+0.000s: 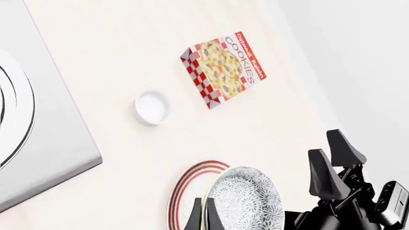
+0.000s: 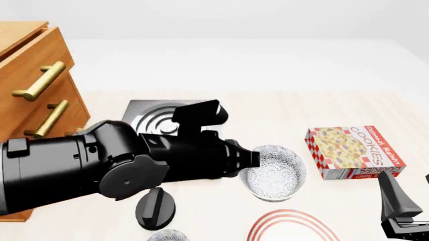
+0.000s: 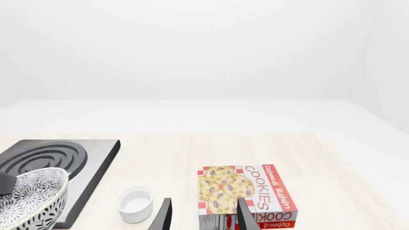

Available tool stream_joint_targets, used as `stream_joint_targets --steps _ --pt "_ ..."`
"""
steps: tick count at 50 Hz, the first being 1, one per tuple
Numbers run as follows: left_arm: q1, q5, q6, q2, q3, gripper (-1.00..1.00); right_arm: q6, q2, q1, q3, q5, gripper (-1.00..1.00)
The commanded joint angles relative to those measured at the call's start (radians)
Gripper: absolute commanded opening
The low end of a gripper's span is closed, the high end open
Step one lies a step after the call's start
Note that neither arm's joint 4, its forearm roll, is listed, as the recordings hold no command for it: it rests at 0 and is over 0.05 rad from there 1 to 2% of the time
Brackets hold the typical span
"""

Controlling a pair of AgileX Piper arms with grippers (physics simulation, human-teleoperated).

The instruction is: Pick the akita bowl on the wooden cabinet and place it on the plate.

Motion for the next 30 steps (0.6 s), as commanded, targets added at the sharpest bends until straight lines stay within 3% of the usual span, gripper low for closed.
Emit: stream_joint_targets --steps 1,30 --pt "-0.007 -0.028 -0.01 0.027 0.005 -1.0 0.0 0.0 0.0 0.0 0.0 1.0" --pt "-0.019 -0.09 -0.047 0.096 0.026 -1.0 0.0 0.0 0.0 0.0 0.0 1.0"
